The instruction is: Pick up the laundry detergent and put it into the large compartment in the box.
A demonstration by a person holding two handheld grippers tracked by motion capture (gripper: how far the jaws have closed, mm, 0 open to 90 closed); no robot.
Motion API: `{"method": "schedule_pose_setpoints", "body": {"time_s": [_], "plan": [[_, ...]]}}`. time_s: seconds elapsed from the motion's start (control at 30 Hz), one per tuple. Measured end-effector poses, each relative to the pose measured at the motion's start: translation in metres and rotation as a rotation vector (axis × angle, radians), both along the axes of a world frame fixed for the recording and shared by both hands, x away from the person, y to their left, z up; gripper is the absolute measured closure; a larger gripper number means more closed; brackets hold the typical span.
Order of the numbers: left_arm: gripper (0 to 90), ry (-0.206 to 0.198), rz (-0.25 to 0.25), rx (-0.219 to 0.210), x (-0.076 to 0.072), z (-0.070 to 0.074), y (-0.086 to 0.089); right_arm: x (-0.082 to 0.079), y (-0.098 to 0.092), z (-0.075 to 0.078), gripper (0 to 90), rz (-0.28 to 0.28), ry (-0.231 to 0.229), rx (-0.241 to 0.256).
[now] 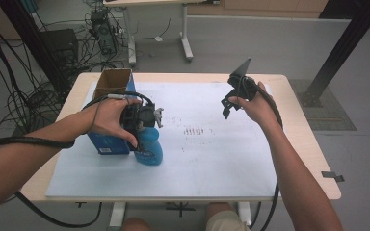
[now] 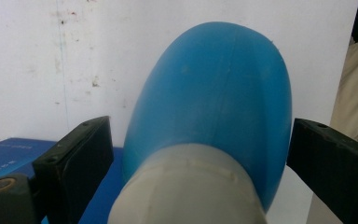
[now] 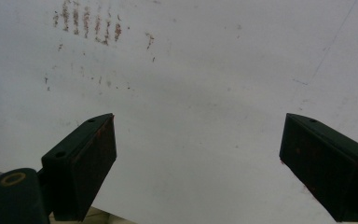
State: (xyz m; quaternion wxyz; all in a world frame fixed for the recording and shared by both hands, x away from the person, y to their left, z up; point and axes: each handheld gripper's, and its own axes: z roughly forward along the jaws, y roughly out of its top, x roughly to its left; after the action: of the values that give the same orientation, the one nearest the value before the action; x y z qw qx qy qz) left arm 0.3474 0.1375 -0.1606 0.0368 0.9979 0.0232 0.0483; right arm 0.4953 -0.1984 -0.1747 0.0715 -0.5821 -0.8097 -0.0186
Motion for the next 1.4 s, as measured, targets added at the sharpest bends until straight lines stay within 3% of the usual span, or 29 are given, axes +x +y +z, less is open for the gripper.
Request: {"method": "schedule_pose_setpoints", "body": {"time_s": [1.4], "plan": [[7.7, -0.027, 0.012, -0.008, -0.004, 0.003, 0.007, -0.001, 0.015, 0.001, 10.7, 0.020, -0.003, -0.018]]}}
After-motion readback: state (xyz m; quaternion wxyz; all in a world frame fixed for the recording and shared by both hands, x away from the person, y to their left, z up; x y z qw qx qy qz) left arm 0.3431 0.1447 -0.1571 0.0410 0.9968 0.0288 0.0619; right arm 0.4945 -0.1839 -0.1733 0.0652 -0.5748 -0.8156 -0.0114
